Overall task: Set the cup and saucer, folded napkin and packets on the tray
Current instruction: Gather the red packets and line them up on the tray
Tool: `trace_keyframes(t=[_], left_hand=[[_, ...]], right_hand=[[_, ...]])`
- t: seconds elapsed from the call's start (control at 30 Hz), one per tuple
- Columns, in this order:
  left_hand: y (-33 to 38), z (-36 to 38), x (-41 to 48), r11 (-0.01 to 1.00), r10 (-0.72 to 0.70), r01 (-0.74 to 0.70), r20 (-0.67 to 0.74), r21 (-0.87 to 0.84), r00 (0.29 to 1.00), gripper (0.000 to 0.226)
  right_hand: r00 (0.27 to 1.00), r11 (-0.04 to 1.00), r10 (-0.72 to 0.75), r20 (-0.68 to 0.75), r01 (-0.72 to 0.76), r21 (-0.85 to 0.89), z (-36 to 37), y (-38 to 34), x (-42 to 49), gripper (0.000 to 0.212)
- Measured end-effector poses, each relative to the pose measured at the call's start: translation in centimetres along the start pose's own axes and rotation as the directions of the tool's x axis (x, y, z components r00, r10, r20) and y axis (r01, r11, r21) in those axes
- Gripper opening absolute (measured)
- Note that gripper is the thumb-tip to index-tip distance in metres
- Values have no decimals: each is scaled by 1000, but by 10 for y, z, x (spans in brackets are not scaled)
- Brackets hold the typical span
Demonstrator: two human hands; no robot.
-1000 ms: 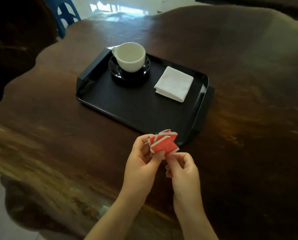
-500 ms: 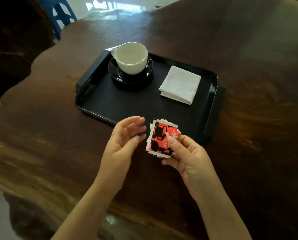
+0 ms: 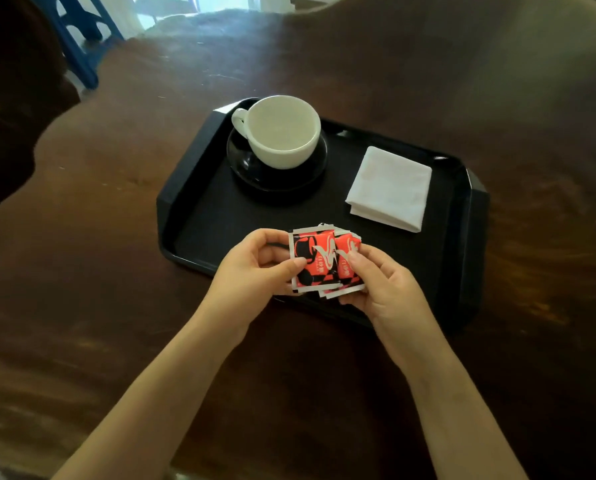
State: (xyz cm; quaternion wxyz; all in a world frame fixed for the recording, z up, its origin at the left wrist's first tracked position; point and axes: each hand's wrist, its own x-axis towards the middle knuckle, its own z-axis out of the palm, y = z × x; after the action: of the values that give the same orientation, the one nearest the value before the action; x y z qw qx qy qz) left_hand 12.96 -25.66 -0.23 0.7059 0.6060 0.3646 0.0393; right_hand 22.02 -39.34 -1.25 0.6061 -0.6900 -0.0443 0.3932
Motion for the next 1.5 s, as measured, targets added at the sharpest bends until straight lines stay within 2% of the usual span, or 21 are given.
trace_keyframes(t=[0.13, 0.4, 0.57, 0.7, 0.9, 1.07, 1.5], left_hand=[[0, -10, 13, 998, -55, 55, 4, -35, 999, 23], [1, -20, 43, 988, -131, 129, 19, 88, 991, 30], [4, -21, 63, 965, -158, 149, 21, 216, 987, 34], [7, -23, 73, 934, -164, 145, 30, 328, 986, 37], [8, -24, 75, 909, -181, 141, 69, 391, 981, 34], [6, -20, 72, 900, -148, 103, 75, 423, 986, 35], [3, -20, 64, 938, -96, 62, 83, 342, 992, 36]], right_hand=[[999, 994, -29, -17, 27, -104, 5, -3, 11, 18], [981, 979, -53, -188, 13, -205, 16, 7, 34, 14], [984, 914, 5, -176, -77, -399, 14, 15, 41, 30], [971, 845, -118, -208, -12, -535, 9, 21, 40, 28], [910, 734, -296, -290, 22, -679, 4, 25, 39, 30], [879, 681, -385, -281, 65, -729, 3, 30, 40, 28], [866, 618, -431, -252, 80, -782, 4, 37, 36, 29]])
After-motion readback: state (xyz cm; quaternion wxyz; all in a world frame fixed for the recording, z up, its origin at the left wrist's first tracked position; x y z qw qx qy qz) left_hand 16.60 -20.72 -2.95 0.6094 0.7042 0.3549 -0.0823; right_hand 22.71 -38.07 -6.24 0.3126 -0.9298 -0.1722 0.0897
